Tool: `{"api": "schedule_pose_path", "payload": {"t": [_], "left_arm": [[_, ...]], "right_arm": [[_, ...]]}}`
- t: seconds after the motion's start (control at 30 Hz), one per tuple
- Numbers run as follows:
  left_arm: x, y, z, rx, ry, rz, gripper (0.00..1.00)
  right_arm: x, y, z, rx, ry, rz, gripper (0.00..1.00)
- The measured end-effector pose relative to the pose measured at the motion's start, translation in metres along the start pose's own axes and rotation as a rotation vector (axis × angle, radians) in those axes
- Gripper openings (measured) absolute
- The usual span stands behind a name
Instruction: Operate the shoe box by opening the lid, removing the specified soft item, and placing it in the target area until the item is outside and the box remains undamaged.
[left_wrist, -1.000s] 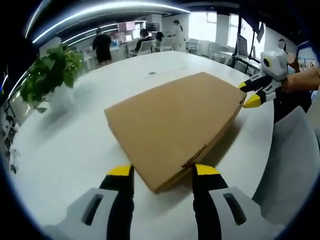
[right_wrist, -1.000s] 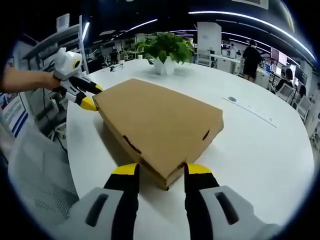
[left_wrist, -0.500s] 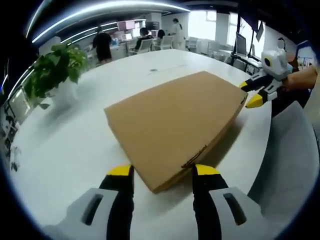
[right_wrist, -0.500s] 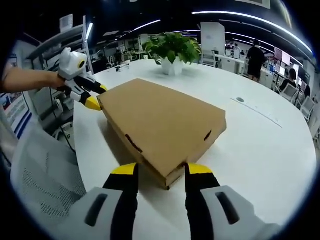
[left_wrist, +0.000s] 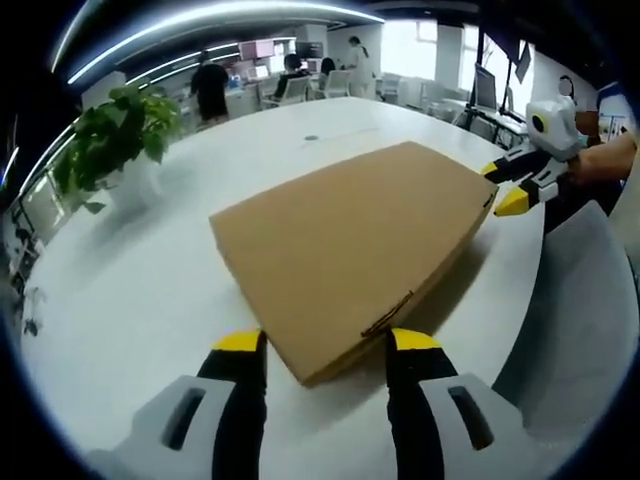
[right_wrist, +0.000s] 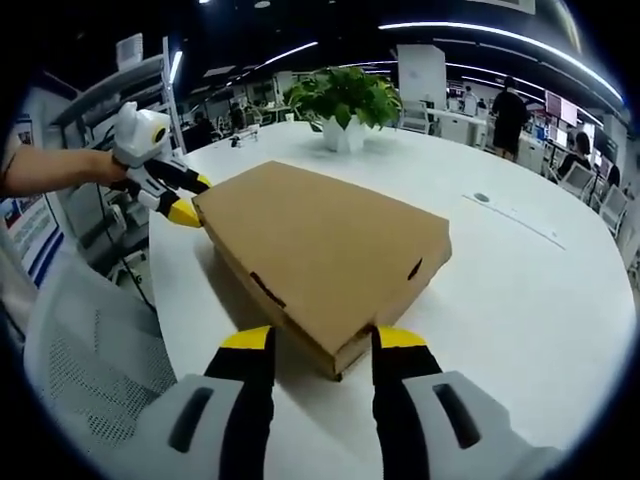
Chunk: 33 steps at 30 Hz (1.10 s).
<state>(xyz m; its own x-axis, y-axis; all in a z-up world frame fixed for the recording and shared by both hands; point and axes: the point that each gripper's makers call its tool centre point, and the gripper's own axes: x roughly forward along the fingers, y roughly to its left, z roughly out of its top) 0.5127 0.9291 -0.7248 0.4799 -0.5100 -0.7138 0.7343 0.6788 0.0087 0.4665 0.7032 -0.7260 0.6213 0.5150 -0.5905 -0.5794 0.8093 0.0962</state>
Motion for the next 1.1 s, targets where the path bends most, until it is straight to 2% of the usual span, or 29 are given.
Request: {"api": "schedule_pose_path", "payload": {"t": [0.6,1.1], "left_arm": [[-0.005,-0.003,0.004,-0.052,0.033,-0.001,0.49],[-0.019,-0.005,0.019,-0.100,-0.015,-0.019,0.53]], "right_arm": [[-0.007,0.004,0.009,0.050,-0.027,0.015,0.40],[-0.018,0.006,0.024,0.004,-0.045,0.007,0.40]]}}
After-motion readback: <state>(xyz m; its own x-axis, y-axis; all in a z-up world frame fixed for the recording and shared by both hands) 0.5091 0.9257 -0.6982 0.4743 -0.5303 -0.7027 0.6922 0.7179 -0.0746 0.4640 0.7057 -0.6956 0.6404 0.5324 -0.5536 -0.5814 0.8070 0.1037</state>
